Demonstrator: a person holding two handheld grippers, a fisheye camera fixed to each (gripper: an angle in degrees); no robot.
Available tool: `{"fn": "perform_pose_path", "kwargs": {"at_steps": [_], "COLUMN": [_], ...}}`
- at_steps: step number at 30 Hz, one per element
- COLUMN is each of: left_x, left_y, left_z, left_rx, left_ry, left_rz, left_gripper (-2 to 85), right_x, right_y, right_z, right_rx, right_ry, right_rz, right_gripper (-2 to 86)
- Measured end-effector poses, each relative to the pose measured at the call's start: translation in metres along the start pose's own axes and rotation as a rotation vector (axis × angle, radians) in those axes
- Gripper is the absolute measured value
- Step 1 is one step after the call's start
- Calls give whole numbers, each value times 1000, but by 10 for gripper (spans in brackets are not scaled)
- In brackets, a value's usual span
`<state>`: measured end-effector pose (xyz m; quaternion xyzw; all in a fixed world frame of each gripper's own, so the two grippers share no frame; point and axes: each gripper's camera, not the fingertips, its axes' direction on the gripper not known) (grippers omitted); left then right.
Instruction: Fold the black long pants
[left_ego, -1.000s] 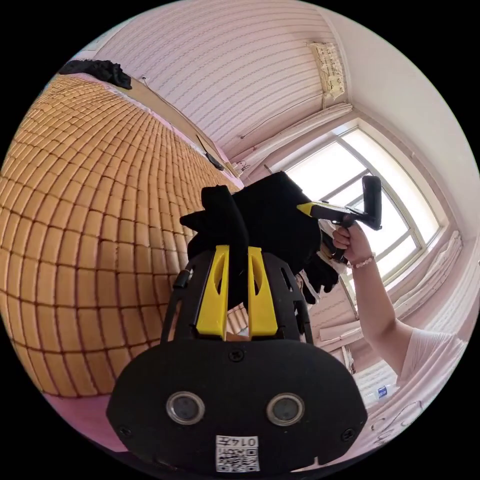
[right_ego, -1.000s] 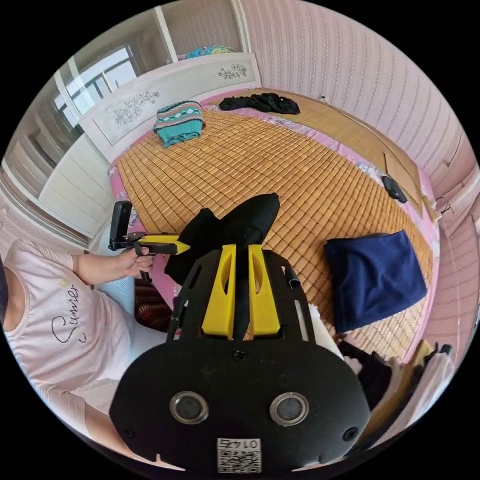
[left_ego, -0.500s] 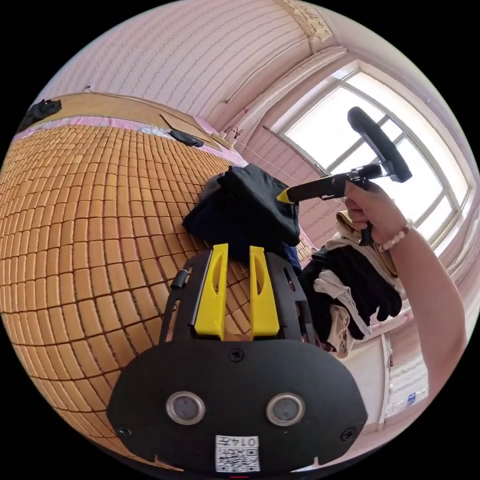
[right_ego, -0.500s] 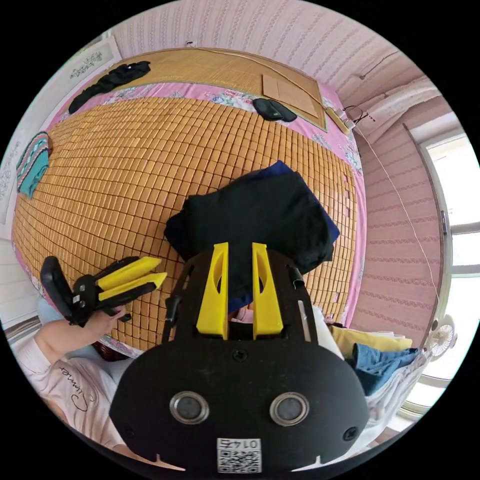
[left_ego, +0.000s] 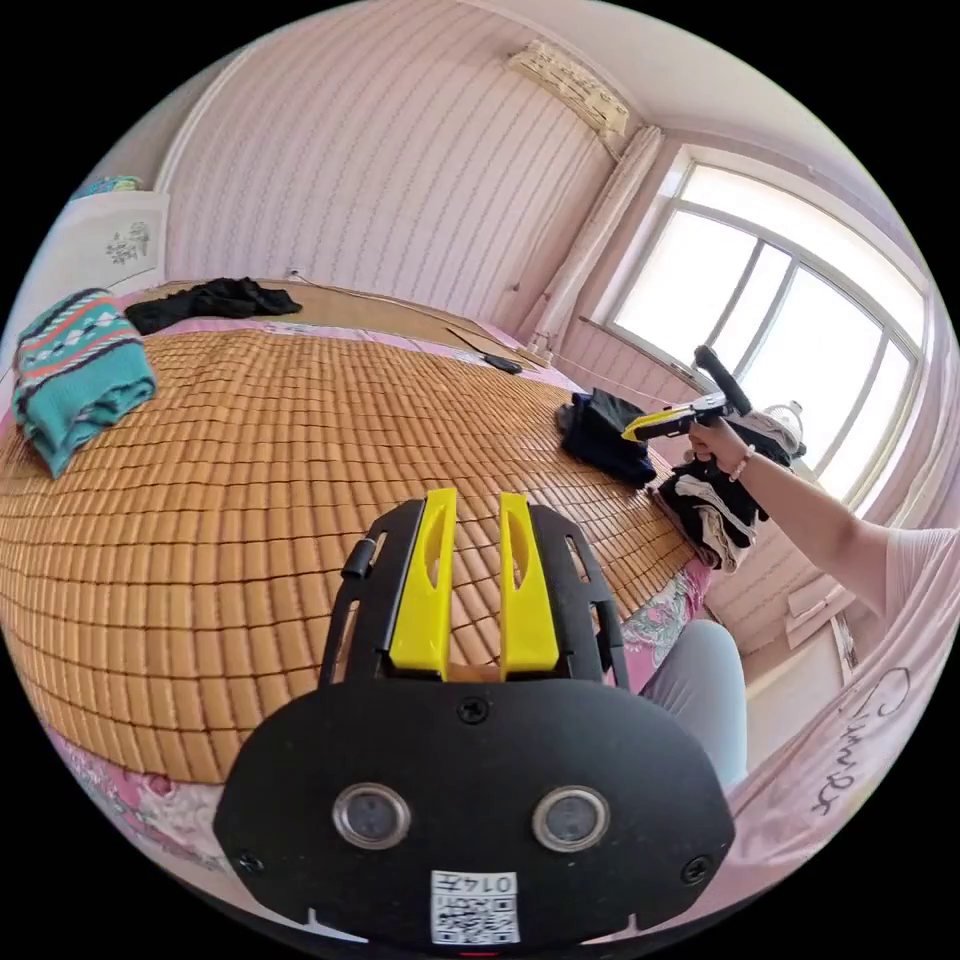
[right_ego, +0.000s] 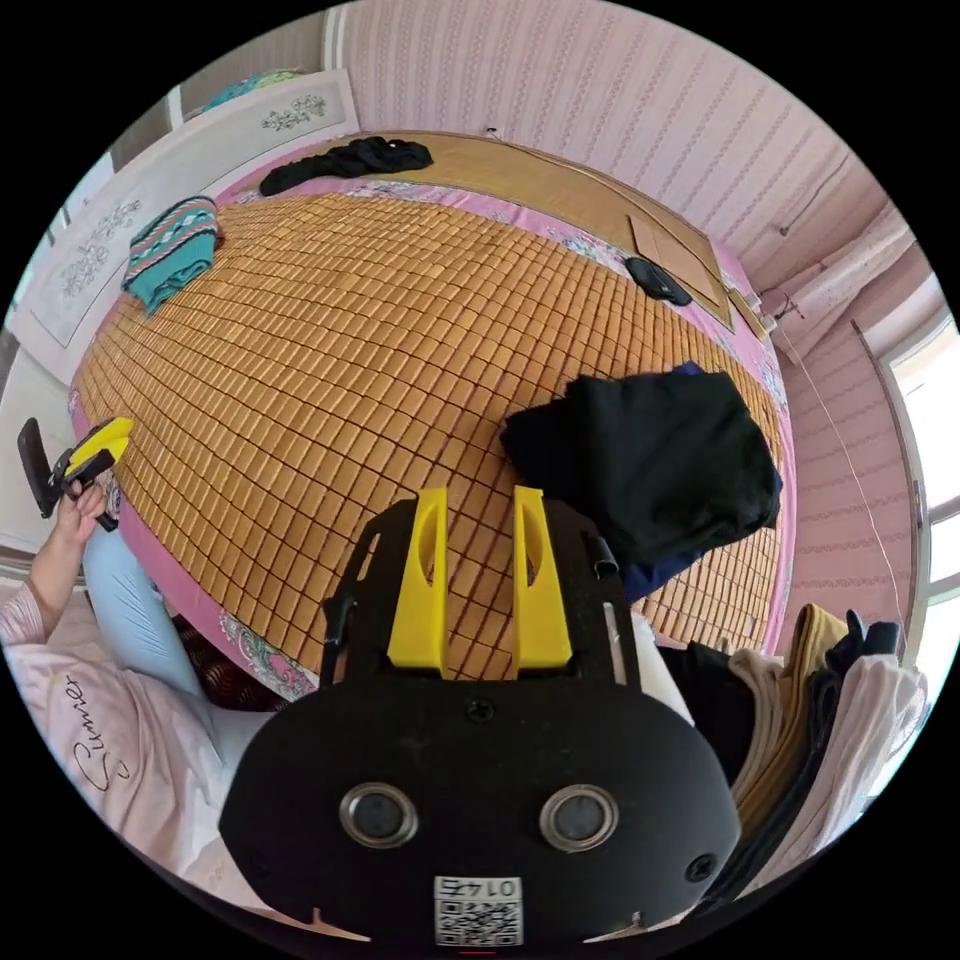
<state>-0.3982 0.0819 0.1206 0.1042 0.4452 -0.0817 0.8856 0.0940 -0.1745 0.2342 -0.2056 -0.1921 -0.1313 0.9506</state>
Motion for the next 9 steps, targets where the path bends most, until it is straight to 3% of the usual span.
{"fn": "perform_pose_path", "kwargs": {"at_steps": [5,9], "left_x": [-124,-194], "left_y": [19,10], "left_z": [-133,-165], "left_rx": [187,182], "left_ry": [-321,-459], "left_rz": [-211,-293], "left_gripper": [42,50], "right_x": [-131,-254], "right_y": [-84,-162], "right_z": [-1,3], "right_rx": [62,172], "right_ry": [-104,-230], "right_rz": [-217,-390], "right_gripper": [110,111]}}
